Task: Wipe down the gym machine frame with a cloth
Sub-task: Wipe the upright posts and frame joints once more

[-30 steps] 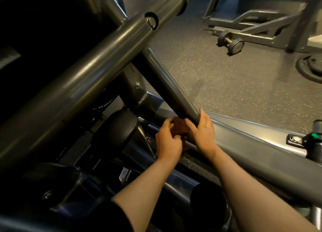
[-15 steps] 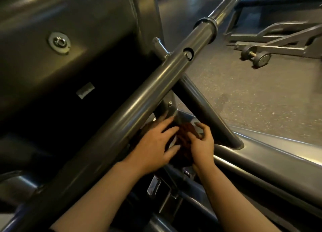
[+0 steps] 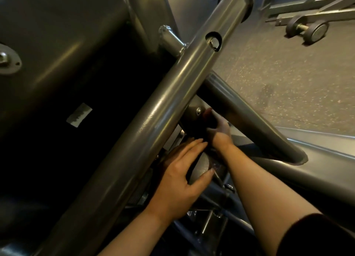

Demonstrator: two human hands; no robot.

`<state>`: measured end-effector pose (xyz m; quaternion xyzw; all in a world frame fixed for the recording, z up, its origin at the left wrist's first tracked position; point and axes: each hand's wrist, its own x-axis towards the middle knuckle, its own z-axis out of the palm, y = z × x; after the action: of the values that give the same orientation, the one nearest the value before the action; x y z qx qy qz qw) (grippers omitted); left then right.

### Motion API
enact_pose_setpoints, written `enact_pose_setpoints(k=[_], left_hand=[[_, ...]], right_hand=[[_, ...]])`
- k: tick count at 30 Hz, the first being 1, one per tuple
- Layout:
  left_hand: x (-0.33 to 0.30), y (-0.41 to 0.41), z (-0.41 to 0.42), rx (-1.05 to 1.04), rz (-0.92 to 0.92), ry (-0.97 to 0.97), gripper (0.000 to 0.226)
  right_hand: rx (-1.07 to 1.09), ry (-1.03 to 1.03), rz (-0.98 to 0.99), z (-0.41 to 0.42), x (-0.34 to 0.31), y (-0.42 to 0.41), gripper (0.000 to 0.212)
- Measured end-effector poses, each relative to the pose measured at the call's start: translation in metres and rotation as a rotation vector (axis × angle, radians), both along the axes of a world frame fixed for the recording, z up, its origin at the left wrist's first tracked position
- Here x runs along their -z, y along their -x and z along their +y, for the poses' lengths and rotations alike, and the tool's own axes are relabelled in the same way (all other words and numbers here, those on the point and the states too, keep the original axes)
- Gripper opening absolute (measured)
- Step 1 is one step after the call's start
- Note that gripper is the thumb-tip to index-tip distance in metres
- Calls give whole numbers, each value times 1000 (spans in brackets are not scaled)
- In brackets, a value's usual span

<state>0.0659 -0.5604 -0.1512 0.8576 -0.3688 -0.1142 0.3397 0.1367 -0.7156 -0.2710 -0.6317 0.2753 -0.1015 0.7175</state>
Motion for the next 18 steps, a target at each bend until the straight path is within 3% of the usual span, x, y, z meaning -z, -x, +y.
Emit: enact_pose_setpoints(k=[4, 8, 13, 18], left_hand=[[0, -1, 0, -2, -64, -25, 51], [0, -1, 0, 14, -135, -61, 47], [-1, -2, 0, 49, -204, -138, 48], [-1, -4, 0, 42, -198, -150, 51]], right_hand=[[-12, -4, -4, 4, 7, 15, 52], [-84, -239, -35, 21, 11, 56, 37], [4, -290, -99, 35, 21, 107, 44], [163, -289, 74, 40, 36, 157, 44]])
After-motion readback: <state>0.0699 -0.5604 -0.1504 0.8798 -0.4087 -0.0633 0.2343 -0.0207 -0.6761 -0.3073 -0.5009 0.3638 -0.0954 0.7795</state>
